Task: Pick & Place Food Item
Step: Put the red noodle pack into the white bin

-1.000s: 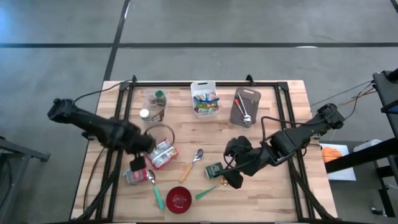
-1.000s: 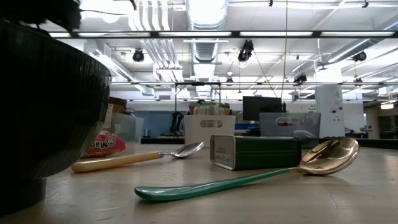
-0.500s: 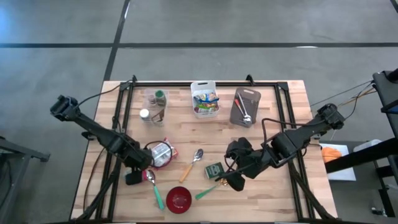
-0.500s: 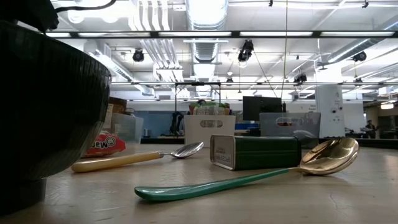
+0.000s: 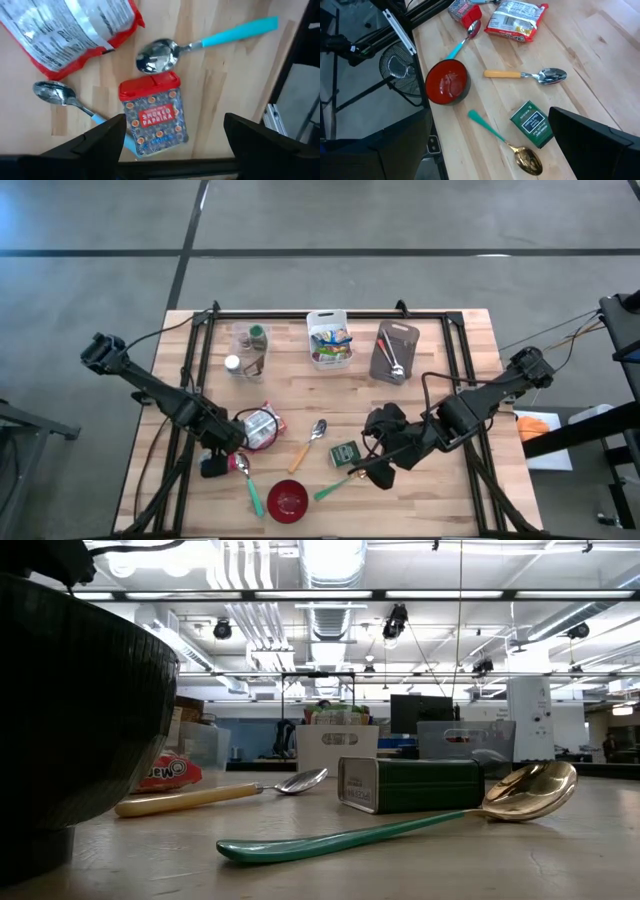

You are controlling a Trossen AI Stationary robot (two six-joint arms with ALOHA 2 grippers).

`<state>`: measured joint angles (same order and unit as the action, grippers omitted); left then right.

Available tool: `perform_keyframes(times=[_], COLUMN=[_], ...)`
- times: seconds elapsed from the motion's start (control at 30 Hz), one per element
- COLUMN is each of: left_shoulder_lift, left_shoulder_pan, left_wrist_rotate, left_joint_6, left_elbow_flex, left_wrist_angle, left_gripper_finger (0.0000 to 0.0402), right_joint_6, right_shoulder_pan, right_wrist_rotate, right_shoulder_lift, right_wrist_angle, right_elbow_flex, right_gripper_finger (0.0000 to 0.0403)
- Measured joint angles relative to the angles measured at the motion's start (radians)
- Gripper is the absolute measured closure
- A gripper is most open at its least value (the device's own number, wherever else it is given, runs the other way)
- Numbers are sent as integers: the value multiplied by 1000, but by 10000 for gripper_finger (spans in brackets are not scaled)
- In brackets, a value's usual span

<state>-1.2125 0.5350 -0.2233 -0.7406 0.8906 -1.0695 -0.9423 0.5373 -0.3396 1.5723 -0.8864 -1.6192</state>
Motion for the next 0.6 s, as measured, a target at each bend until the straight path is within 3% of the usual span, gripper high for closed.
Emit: perform_keyframes(times=[0.3, 0.4, 0.6], left_shoulder_lift=[-2, -2, -2], left_shoulder_pan=[-54, -131, -278], left_wrist_rotate=[336, 336, 185], left_joint_6=[-224, -210, -256], left_elbow_flex=[-2, -18, -67], left_wrist_angle=[93, 170, 198], left_gripper_finger=[64, 64, 64], right_joint_6=[0, -12, -49], right_shoulder_pan=[-1, -1, 0], right_wrist_rotate=[-1, -2, -2], right_shoulder_lift=[0, 0, 0], right_wrist_angle=[1, 2, 3], right_elbow_flex=[0, 0, 0], right_gripper_finger=[5, 5, 5])
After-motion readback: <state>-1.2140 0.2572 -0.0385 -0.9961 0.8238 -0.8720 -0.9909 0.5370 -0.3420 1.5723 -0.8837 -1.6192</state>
